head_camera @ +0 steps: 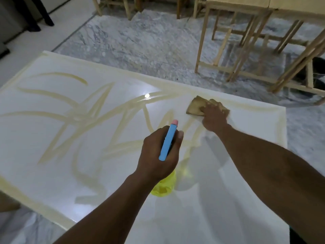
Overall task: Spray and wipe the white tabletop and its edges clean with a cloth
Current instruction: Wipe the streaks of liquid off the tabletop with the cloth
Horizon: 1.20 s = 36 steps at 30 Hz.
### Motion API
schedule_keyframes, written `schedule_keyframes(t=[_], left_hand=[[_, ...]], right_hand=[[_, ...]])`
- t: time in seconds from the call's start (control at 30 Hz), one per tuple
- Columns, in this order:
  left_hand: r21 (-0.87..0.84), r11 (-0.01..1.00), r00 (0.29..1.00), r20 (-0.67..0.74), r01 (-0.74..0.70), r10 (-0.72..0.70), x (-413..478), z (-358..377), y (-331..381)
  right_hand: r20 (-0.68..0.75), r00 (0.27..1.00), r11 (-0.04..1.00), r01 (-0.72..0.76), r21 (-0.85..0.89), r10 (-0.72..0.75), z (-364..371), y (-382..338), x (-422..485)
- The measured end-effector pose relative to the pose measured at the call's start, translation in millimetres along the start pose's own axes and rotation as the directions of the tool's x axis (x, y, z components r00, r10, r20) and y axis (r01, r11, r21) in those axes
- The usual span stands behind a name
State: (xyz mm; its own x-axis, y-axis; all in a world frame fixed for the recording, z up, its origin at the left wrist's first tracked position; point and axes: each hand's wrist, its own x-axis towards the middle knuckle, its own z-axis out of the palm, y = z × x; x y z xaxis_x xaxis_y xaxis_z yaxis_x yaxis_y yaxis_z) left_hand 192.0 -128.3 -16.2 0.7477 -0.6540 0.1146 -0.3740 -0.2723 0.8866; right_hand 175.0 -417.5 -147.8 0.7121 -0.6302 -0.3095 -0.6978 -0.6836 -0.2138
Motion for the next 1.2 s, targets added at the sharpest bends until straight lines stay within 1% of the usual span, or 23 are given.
schedule_keyframes(t=[0.1,0.2,0.23,0.4,0.5,0.6,0.7,0.83,0.87,0.93,0.97,1.0,1.03,1.07,1.1,1.13,1.17,1.2], left_hand=[[0.008,1.000,1.000,-0.001,0.008,-0.008,-4,-2,-4],[0.019,0.999,0.999,0.004,0.033,-0.033,-13,-9,-9],[0.026,0.999,0.999,0.007,0.040,-0.040,-16,-12,-10],[0.063,0.998,0.999,0.020,0.024,-0.025,-38,-33,-14],[0.041,0.999,0.999,0.040,0.000,-0.002,-66,-52,-16],[0.043,0.999,0.998,0.064,-0.020,0.017,-97,-71,-19],[0.009,0.999,0.996,0.087,-0.034,0.033,-131,-95,-25],[-0.006,1.000,0.994,0.109,-0.007,0.007,-162,-119,-35],[-0.008,1.000,0.993,0.118,-0.019,0.020,-167,-124,-37],[-0.021,0.999,0.989,0.140,-0.046,0.048,-173,-130,-38],[-0.024,0.998,0.988,0.145,-0.050,0.053,-173,-131,-37],[-0.024,0.998,0.988,0.147,-0.050,0.053,-171,-132,-35],[-0.025,0.998,0.987,0.150,-0.054,0.057,-168,-131,-34],[-0.027,0.998,0.985,0.157,-0.062,0.065,-164,-128,-31],[-0.030,0.997,0.984,0.162,-0.071,0.074,-159,-125,-29],[-0.033,0.996,0.983,0.166,-0.078,0.082,-153,-121,-25],[-0.042,0.996,0.983,0.165,-0.079,0.085,-146,-116,-22],[-0.048,0.996,0.983,0.164,-0.075,0.082,-138,-111,-18]], right_hand=[[-0.064,0.997,0.998,0.038,0.053,-0.034,29,1,-23],[-0.140,0.985,0.994,0.103,0.038,-0.096,36,2,-56],[-0.140,0.985,0.994,0.104,0.041,-0.098,38,0,-67],[-0.022,0.999,0.998,0.039,0.052,-0.038,66,-31,-137],[0.037,0.999,0.999,0.019,0.046,-0.021,84,-59,-195],[0.069,0.998,0.999,0.012,0.047,-0.015,105,-90,-256],[0.042,0.999,0.995,0.019,0.100,-0.024,129,-121,-315],[0.076,0.997,0.996,0.023,0.081,-0.030,149,-150,-367],[0.105,0.994,0.995,0.028,0.096,-0.038,147,-153,-374],[0.149,0.987,0.978,0.024,0.207,-0.056,132,-150,-378],[0.156,0.987,0.949,-0.024,0.314,-0.027,117,-148,-377],[0.178,0.983,0.879,-0.123,0.460,0.045,99,-145,-376],[0.213,0.968,0.757,-0.237,0.608,0.133,78,-141,-374],[0.271,0.938,0.594,-0.346,0.726,0.216,59,-131,-367],[0.338,0.907,0.415,-0.417,0.808,0.252,42,-121,-361],[0.386,0.893,0.241,-0.437,0.866,0.231,27,-110,-355],[0.408,0.889,0.107,-0.436,0.894,0.209,15,-98,-346],[0.415,0.885,0.011,-0.426,0.904,0.212,3,-85,-333]])
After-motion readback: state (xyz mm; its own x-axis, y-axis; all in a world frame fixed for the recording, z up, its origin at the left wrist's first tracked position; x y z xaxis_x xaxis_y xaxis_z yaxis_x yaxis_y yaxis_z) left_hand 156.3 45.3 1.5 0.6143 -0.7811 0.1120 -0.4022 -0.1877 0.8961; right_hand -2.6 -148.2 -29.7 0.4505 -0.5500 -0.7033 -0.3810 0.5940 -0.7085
